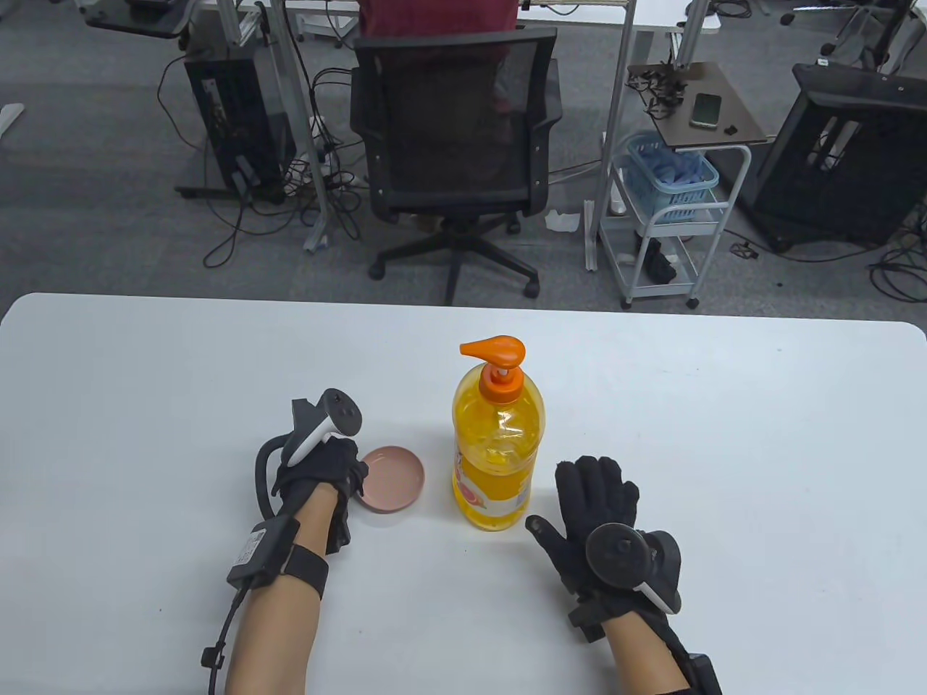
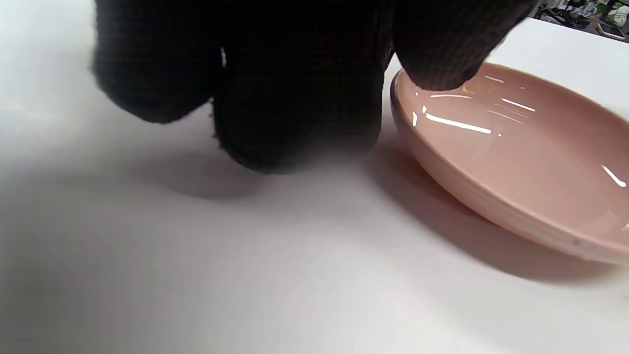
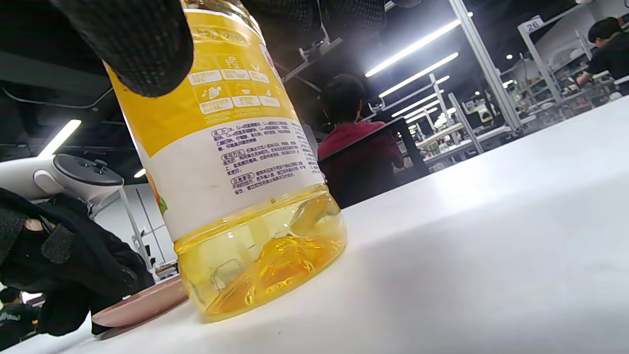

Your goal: Press dish soap pump onto seasoning dish

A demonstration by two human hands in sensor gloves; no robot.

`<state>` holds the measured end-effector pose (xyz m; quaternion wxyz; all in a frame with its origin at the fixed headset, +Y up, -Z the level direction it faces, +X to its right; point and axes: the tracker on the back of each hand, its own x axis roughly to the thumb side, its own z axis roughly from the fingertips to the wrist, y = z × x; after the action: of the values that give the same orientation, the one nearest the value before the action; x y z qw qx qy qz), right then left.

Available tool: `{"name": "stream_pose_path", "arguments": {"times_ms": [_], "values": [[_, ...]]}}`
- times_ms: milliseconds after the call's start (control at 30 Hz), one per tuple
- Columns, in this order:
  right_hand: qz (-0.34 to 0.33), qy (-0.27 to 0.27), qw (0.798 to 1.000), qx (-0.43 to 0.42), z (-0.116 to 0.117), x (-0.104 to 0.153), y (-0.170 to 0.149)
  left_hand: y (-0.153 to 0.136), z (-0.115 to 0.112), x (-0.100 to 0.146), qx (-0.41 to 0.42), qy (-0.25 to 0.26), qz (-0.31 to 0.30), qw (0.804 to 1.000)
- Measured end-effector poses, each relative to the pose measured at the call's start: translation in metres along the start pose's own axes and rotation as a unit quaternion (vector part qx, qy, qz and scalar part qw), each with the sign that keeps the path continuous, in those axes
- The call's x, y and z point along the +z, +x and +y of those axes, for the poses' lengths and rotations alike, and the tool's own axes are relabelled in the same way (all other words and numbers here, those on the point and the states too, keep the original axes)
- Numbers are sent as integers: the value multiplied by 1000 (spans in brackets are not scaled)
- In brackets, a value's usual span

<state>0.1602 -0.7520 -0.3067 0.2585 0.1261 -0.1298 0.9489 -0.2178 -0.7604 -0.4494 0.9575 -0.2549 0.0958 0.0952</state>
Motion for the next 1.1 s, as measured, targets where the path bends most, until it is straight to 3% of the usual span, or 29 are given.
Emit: {"name": "stream_pose_path", "arguments": {"times_ms": [433, 733, 867, 1100], "values": [[8, -9, 1000, 0, -4, 1, -3, 21, -2, -2, -58, 33, 28, 997], [13, -21, 1000, -6, -8, 1, -4, 17, -3, 10, 2, 53, 9, 999], [9, -35, 999, -20, -16, -3, 2, 16, 8, 25, 22, 61, -5, 998], [-9, -71, 997, -38, -56, -22, 25, 19, 52, 75, 60, 100, -35, 993]]}}
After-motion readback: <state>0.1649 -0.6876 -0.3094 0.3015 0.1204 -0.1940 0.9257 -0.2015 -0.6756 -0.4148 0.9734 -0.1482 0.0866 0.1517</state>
